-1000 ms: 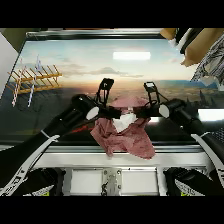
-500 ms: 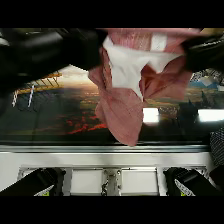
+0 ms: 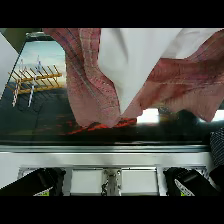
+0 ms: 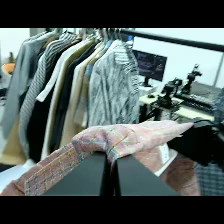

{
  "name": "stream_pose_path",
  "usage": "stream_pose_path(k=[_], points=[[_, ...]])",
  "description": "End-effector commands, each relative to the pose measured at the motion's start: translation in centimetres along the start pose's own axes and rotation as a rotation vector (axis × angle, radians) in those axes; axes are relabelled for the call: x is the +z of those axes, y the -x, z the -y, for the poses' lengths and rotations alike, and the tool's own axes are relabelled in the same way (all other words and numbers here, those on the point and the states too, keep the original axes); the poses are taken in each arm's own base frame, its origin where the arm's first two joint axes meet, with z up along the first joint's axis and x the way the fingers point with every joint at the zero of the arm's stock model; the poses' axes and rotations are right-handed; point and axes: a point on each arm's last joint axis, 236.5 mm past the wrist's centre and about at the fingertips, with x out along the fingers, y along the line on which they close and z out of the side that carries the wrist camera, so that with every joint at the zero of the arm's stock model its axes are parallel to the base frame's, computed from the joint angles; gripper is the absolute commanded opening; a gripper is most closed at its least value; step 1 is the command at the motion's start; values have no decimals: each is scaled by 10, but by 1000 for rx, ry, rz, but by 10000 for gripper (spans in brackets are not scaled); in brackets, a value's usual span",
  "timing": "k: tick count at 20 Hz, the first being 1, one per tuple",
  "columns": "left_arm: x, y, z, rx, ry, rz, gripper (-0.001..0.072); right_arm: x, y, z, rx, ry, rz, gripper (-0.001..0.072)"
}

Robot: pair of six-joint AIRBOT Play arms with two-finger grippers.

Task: Fold the clothes and pants, and hang the long-sleeved shirts on hangers.

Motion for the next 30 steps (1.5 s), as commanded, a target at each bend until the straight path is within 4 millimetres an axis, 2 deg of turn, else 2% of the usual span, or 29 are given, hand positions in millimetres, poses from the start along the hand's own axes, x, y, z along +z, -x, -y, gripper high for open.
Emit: stream_pose_path(k=[1,2,4,6,8,10,12,14,16,18,21,24,25,27,30], points=[[-50,-17,-51,149,18,-144,16,-42,-21,20,-75,-12,-179,21],[-76,-20,-73,208,67,-219,16,-67,-31,30,-108,-10,-285,21],[-149,-16,-117,325,152,-423,16,-122,-48,44,-151,-4,-519,21],[-239,0,-146,404,241,-677,16,-187,-63,56,-169,9,-766,22],[-330,26,-145,410,320,-929,16,-253,-71,60,-165,-15,-968,21],[-412,59,-125,369,400,-1155,16,-321,-61,62,-158,-44,-1162,21],[-464,82,-111,356,458,-1265,16,-374,-43,67,-171,-65,-1324,21],[-484,80,-113,364,481,-1252,16,-401,-41,80,-210,-55,-1371,22],[-489,64,-129,391,494,-1212,16,-407,-53,88,-238,-49,-1351,21],[-490,56,-132,392,497,-1237,16,-407,-61,88,-257,-79,-1320,22],[-496,58,-110,334,455,-1290,16,-401,-56,87,-262,-87,-1298,22],[-506,74,-90,297,424,-1312,16,-391,-48,84,-263,-96,-1258,22],[-505,76,-90,296,428,-1309,16,-388,-47,83,-261,-95,-1249,22],[-491,70,-88,286,418,-1266,16,-384,-44,82,-257,-95,-1234,22],[-452,46,-87,259,395,-1157,16,-378,-42,81,-261,-103,-1213,22]])
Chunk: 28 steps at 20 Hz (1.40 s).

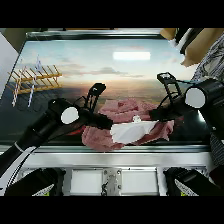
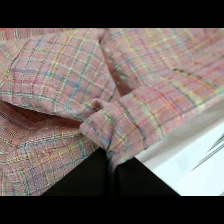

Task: Fold the clothes and pants, and hang the long-sleeved shirts on hangers.

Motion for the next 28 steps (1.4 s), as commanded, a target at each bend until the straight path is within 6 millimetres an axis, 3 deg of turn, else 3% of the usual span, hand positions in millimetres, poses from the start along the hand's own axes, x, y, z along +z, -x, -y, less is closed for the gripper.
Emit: stream_pose_path(k=[1,3,6,12,13,14,15,19,22,24,26,28], points=[[29,29,19,-39,-31,111,16,-1,7,-2,11,-7,26,23],[47,46,23,-29,-57,172,16,-1,9,-2,12,-7,31,23],[57,60,20,5,-84,206,16,-1,9,-2,13,-7,34,23],[47,52,16,17,-78,143,19,-1,9,-2,13,-7,35,24],[44,48,15,22,-76,125,221,-1,9,-2,13,-7,35,24],[43,45,14,23,-73,114,527,-1,9,-2,13,-7,34,24],[42,43,15,21,-70,103,685,-1,9,-2,13,-7,34,24],[51,57,22,11,-81,135,682,-1,9,-2,13,-6,34,24],[76,91,38,-10,-126,229,683,-1,9,-2,13,-6,34,24],[93,115,38,4,-146,298,683,-1,9,-2,13,-6,34,24],[109,135,13,70,-119,351,683,-1,9,-2,13,-6,34,24],[116,148,-34,172,-50,361,683,-1,9,-2,13,-6,34,24]])
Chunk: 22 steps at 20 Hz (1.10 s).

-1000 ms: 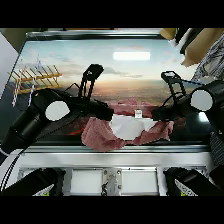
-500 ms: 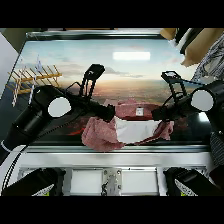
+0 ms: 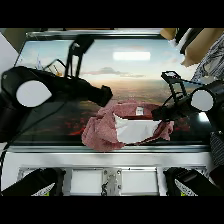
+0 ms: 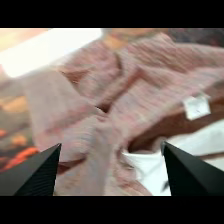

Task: Fold the clothes and pants, and hang the long-sleeved shirts on hangers.

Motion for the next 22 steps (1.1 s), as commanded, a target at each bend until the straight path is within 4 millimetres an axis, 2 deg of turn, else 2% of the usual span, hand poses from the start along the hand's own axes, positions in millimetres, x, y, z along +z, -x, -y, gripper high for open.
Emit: stream_pose_path(k=[1,4,7,10,13,15,17,19,22], points=[[14,20,-74,179,69,25,683,0,0,0,1,1,0,24],[8,33,-176,406,195,-1,683,0,0,0,1,1,0,24],[-12,36,-272,592,317,-62,683,0,0,0,1,1,0,24],[-50,22,-354,712,396,-183,682,0,0,0,1,1,0,24],[-96,13,-421,805,434,-311,682,0,0,0,1,1,0,24],[-122,5,-456,847,445,-324,682,0,0,0,1,1,0,24],[-139,-8,-486,860,440,-266,682,0,0,0,1,1,0,24],[-152,-21,-503,862,430,-228,682,0,0,0,1,1,0,24],[-173,-41,-523,865,425,-280,682,0,0,0,1,1,0,24]])
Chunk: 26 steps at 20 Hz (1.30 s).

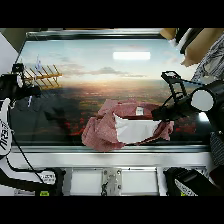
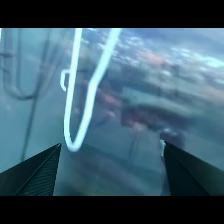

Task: Fold the clothes and pants, and hang the long-sleeved shirts on hangers.

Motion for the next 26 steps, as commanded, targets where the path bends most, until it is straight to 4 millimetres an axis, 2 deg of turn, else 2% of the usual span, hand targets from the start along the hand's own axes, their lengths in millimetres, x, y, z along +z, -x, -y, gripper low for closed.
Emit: stream_pose_path(k=[1,3,7,10,14,19,20,21,23,24,25,26], points=[[1,-42,-9,31,-29,0,682,0,0,0,1,1,0,24],[7,-56,-9,37,-36,-22,682,0,0,0,0,1,0,24],[14,-75,-20,98,-84,-55,682,0,0,0,0,1,-1,24],[15,-85,-17,92,-93,-47,682,0,0,0,0,1,-1,24],[5,-102,-11,84,-104,-75,682,0,0,0,0,1,-1,24],[2,-105,-9,82,-105,-83,667,0,0,0,0,1,-1,24],[2,-105,-9,83,-106,-86,529,0,0,0,0,1,-1,24],[1,-105,-9,83,-106,-87,488,0,0,0,0,1,-1,24],[1,-105,-9,83,-106,-88,486,0,0,0,0,1,-1,24],[1,-105,-10,84,-106,-88,386,0,0,0,0,1,-1,24],[1,-105,-9,84,-107,-90,231,0,0,0,0,1,-1,24],[1,-105,-9,83,-106,-90,233,0,0,0,0,1,-1,24]])
